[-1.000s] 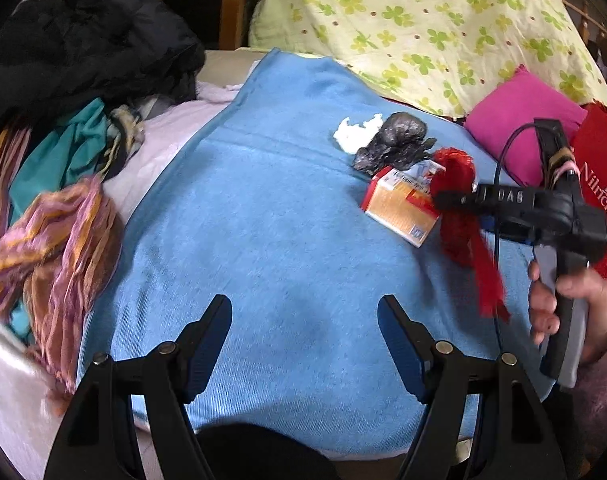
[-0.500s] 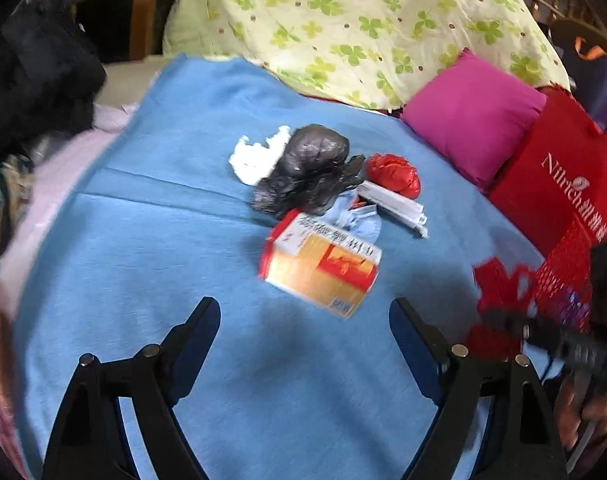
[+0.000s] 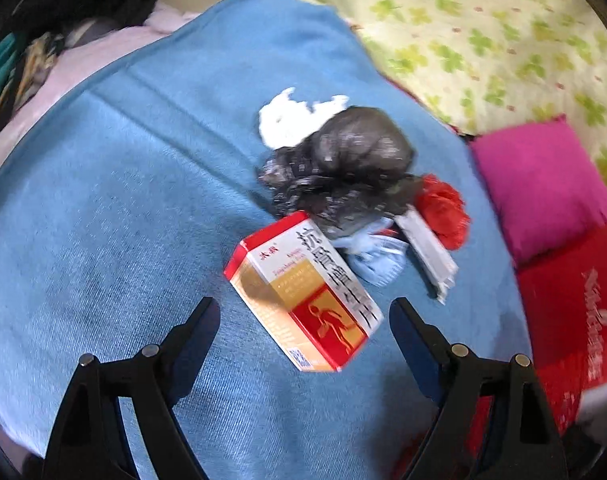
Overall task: Collect trash
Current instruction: 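Grasp the orange-and-white medicine box with the left gripper and lift it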
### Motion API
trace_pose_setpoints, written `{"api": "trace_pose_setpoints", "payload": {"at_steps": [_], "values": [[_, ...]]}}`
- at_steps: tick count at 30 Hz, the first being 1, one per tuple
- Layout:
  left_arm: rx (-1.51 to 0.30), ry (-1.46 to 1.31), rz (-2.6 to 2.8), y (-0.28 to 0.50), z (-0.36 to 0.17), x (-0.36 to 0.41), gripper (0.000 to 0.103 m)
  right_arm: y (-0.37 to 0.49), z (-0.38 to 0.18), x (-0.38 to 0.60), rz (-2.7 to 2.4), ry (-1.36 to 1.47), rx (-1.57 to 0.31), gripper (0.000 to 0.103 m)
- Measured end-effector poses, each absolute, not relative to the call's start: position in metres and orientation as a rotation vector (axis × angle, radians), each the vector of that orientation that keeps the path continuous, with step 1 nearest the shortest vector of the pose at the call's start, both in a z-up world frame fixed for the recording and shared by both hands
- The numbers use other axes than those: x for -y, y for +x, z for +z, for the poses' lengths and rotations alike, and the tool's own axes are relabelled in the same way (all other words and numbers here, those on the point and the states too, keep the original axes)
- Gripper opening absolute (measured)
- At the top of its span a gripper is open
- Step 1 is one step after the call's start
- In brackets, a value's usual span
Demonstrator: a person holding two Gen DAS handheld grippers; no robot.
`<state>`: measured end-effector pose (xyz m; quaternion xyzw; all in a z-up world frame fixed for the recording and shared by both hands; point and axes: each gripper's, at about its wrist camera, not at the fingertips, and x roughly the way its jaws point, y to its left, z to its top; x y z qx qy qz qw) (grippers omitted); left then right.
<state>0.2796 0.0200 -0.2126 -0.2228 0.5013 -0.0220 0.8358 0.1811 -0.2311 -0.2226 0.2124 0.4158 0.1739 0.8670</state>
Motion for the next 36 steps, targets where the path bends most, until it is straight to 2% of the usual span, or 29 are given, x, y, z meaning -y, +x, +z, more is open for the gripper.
{"api": "trace_pose_setpoints", "payload": {"at_steps": [14, 19, 21, 24, 26, 36], "values": [[-1.156, -0.469, 0.146, 0.302, -0.232, 0.007, 0.087, 0.169, -0.239, 0.248, 0.518, 0.468, -0.781, 0.04], [-1.133, -0.441, 0.145, 0.3, -0.23, 0.017, 0.087, 0.171, -0.238, 0.25, 0.531, 0.468, -0.772, 0.04], [-1.11, -0.434, 0.136, 0.291, -0.227, 0.021, 0.072, 0.171, -0.237, 0.252, 0.532, 0.473, -0.767, 0.04], [-1.088, -0.395, 0.123, 0.277, -0.224, 0.026, 0.067, 0.168, -0.234, 0.253, 0.525, 0.451, -0.747, 0.04], [-1.078, -0.372, 0.121, 0.267, -0.219, 0.029, 0.065, 0.165, -0.231, 0.251, 0.522, 0.432, -0.733, 0.04], [-1.0, -0.257, 0.057, 0.203, -0.177, 0.035, 0.064, 0.144, -0.212, 0.244, 0.496, 0.351, -0.685, 0.04]]}}
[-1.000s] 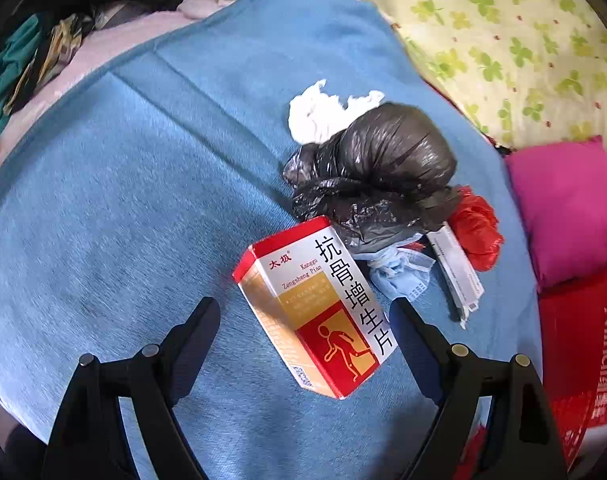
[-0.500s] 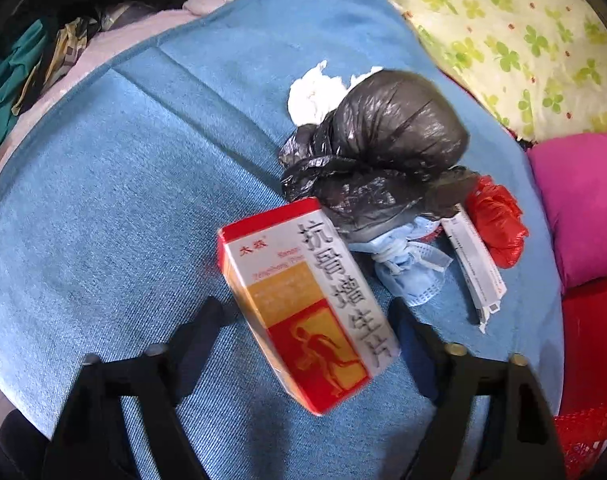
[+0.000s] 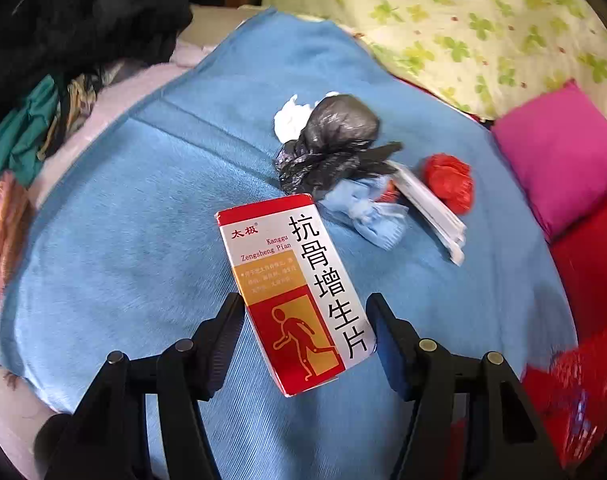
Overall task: Collect trash
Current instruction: 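Grasp the orange-and-white medicine box with the left gripper and lift it, then carry medicine box in left gripper and ribbon in right to the wastebasket, release both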
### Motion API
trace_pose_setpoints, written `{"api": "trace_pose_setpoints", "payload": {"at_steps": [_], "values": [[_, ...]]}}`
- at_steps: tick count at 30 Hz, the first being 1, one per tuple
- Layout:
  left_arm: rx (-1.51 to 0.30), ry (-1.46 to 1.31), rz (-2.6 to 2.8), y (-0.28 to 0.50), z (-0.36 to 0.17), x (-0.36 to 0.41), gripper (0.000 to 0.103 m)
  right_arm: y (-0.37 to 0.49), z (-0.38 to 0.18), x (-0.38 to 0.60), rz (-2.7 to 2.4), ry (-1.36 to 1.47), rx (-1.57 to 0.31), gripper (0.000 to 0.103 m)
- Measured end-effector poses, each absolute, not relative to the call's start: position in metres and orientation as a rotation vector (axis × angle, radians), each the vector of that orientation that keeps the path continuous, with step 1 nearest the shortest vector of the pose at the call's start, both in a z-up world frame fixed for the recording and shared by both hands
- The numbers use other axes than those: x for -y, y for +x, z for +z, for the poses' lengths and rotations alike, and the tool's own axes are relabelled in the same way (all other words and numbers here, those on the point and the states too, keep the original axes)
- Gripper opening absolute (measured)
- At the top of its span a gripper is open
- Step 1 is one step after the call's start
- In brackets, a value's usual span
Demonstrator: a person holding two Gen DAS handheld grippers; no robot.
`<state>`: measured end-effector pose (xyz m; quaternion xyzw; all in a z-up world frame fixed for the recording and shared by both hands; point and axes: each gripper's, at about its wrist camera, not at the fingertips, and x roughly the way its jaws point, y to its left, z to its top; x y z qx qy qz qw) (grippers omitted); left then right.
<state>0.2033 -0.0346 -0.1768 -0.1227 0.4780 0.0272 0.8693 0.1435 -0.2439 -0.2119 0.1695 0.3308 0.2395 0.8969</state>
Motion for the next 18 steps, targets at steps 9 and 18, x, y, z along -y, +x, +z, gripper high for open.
{"api": "trace_pose_setpoints", "payload": {"at_steps": [9, 18], "values": [[-0.916, -0.225, -0.037, 0.158, -0.142, 0.031, 0.065, 0.105, -0.168, 0.253, 0.458, 0.308, -0.605, 0.04], [-0.767, -0.098, -0.124, 0.117, -0.092, 0.052, 0.065, 0.071, -0.118, 0.255, 0.44, 0.289, -0.513, 0.04]]}}
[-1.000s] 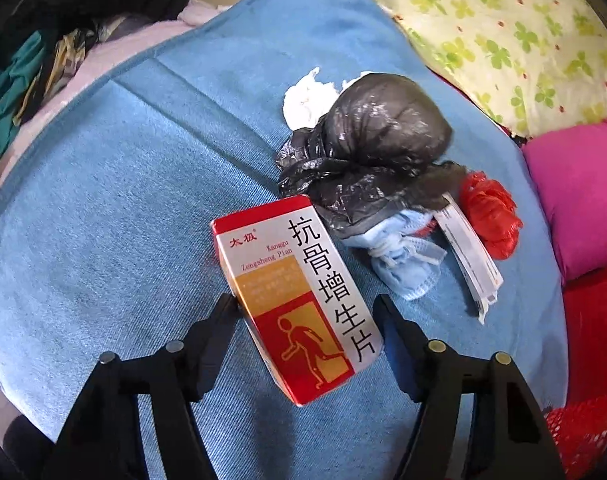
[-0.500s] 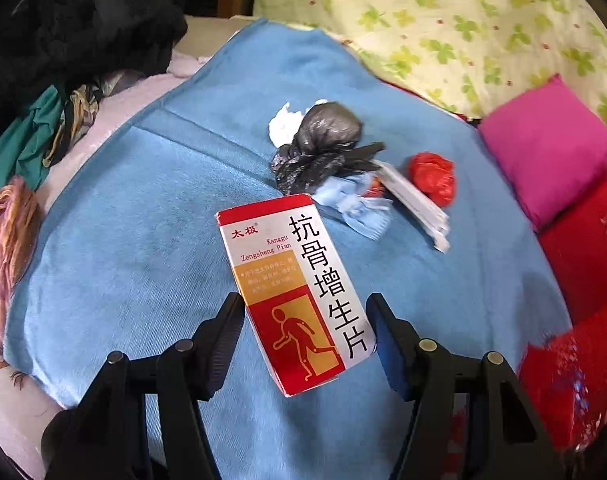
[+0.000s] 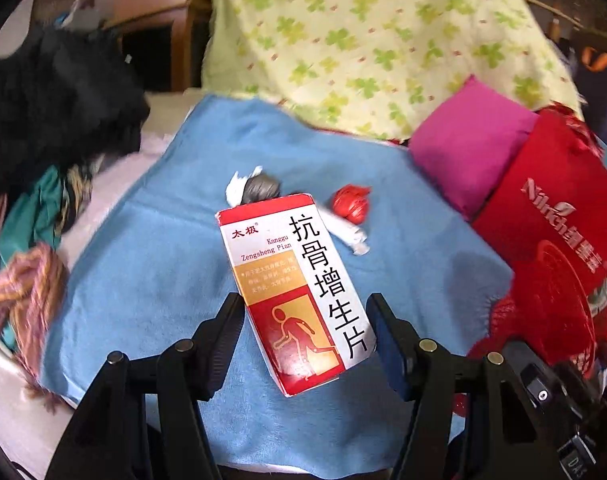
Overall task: Collect trash
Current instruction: 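Carry medicine box in left gripper and ribbon in right to the wastebasket, release both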
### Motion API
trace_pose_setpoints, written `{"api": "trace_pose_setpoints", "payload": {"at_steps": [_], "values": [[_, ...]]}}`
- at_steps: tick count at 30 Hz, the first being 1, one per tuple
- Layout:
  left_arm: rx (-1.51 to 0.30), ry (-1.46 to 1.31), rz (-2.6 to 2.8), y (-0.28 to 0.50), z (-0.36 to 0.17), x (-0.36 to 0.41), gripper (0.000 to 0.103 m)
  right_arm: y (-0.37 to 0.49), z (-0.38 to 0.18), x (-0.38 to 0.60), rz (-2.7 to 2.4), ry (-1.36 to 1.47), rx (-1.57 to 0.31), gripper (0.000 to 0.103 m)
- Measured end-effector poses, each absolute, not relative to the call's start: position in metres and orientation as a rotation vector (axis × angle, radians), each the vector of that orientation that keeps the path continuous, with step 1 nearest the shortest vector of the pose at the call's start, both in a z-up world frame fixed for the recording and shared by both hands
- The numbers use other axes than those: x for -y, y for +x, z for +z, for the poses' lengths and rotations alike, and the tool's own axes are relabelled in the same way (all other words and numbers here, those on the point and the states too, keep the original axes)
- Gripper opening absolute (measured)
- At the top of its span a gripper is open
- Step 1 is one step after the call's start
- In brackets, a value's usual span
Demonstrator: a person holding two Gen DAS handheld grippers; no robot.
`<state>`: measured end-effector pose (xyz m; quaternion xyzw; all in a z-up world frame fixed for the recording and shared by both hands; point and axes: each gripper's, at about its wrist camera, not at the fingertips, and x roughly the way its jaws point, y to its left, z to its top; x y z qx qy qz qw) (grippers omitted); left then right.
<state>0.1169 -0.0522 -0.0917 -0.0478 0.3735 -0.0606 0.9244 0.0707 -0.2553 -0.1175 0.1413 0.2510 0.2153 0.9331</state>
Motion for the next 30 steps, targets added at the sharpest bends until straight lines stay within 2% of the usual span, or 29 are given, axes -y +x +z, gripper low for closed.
{"api": "trace_pose_setpoints", "payload": {"at_steps": [9, 30], "values": [[-0.654, -0.039, -0.166, 0.085, -0.054, 0.062, 0.065, 0.045, -0.079, 0.255, 0.432, 0.277, -0.429, 0.04], [-0.48, 0.096, -0.225, 0.029, -0.007, 0.093, 0.065, -0.005, -0.022, 0.283, 0.378, 0.3, -0.259, 0.04]]}}
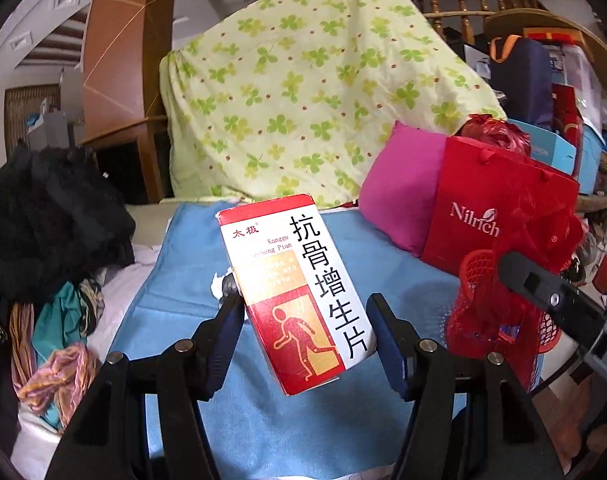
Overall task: Collect trash
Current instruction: 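Carry medicine box in left gripper and ribbon in right to the wastebasket, release both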
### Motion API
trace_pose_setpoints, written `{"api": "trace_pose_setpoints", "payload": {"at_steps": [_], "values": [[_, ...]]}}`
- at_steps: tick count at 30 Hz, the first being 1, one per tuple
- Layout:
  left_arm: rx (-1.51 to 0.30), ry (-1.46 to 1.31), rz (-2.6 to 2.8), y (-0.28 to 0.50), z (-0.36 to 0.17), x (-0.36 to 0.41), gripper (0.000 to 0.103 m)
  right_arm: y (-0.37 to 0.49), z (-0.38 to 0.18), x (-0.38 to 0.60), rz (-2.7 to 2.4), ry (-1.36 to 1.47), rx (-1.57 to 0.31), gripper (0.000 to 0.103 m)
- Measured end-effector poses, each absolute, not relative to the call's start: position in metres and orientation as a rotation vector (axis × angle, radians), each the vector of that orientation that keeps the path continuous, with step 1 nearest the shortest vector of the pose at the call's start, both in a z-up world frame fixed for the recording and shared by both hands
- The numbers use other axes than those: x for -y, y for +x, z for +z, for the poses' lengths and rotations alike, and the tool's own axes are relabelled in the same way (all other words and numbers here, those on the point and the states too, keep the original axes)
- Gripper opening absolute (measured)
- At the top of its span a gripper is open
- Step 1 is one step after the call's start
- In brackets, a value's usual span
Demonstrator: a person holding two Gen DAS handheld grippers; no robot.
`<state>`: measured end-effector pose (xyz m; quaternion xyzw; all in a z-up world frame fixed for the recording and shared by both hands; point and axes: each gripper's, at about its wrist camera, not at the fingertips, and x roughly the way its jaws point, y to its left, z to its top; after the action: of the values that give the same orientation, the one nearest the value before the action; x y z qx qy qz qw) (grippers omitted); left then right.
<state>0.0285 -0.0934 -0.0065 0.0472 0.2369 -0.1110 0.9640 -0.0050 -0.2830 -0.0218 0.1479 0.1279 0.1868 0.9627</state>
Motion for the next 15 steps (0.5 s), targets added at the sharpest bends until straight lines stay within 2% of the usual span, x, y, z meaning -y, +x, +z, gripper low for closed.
{"api": "trace_pose_setpoints", "payload": {"at_steps": [15], "values": [[-0.478, 0.153, -0.284, 0.02, -0.003, 0.126, 0.065, -0.028, -0.01, 0.313, 0.337, 0.34, -0.183, 0.04]]}}
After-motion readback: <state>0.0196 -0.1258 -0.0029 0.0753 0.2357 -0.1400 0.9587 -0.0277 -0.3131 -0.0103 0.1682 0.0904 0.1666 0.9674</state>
